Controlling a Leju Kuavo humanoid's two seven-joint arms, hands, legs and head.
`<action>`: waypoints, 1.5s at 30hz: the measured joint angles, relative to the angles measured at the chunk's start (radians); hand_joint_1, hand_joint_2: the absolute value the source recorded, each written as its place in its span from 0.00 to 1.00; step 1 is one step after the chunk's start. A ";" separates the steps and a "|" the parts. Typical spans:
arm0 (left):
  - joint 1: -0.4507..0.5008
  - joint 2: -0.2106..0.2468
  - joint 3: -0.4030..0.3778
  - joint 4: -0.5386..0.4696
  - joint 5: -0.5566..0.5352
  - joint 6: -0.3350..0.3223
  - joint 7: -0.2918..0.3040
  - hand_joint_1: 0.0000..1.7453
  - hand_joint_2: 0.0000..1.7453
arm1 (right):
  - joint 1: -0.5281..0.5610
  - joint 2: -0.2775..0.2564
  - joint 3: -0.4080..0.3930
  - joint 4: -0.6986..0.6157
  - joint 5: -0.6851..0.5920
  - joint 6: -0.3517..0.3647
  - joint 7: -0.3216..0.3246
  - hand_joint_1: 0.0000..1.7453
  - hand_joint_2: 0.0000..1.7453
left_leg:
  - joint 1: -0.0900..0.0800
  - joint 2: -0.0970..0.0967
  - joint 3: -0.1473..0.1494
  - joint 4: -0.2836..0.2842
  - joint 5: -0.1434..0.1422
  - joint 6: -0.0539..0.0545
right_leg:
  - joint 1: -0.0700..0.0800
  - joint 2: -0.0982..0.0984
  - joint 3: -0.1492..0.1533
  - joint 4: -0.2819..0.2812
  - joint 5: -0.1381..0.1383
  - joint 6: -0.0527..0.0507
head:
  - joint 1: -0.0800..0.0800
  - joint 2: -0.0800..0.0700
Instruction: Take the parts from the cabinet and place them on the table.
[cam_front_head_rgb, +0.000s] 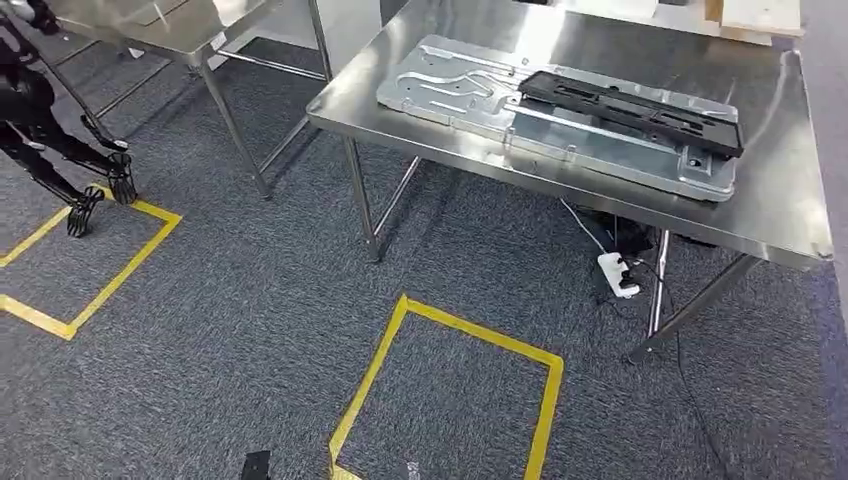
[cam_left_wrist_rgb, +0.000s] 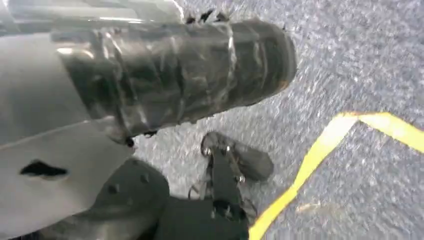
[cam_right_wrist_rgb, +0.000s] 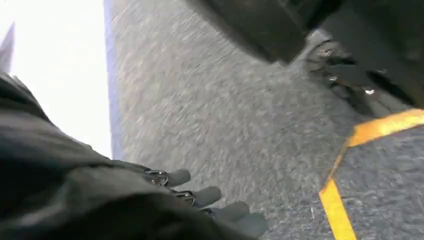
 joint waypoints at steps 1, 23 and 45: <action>-0.002 -0.001 0.000 0.000 -0.005 -0.001 0.000 0.00 0.00 | -0.005 0.000 0.014 0.000 0.005 0.001 0.006 0.00 0.00 | -0.001 -0.005 -0.009 0.002 0.001 -0.004 | -0.008 -0.012 0.000 -0.007 0.006 -0.009 | 0.001 0.000; -0.024 -0.059 -0.004 -0.001 -0.030 -0.040 -0.032 0.00 0.00 | -0.033 -0.002 0.116 0.004 -0.107 0.025 0.061 0.00 0.00 | -0.004 0.072 0.019 -0.045 0.026 0.026 | -0.003 -0.053 -0.120 0.256 -0.118 0.021 | -0.003 0.000; 0.038 0.013 0.010 0.000 -0.033 -0.032 -0.092 0.00 0.00 | 0.023 -0.018 0.156 0.002 -0.304 -0.145 -0.087 0.00 0.00 | -0.011 0.175 -0.006 -0.013 0.012 -0.007 | 0.002 -0.164 0.029 -0.029 -0.010 -0.001 | -0.018 0.000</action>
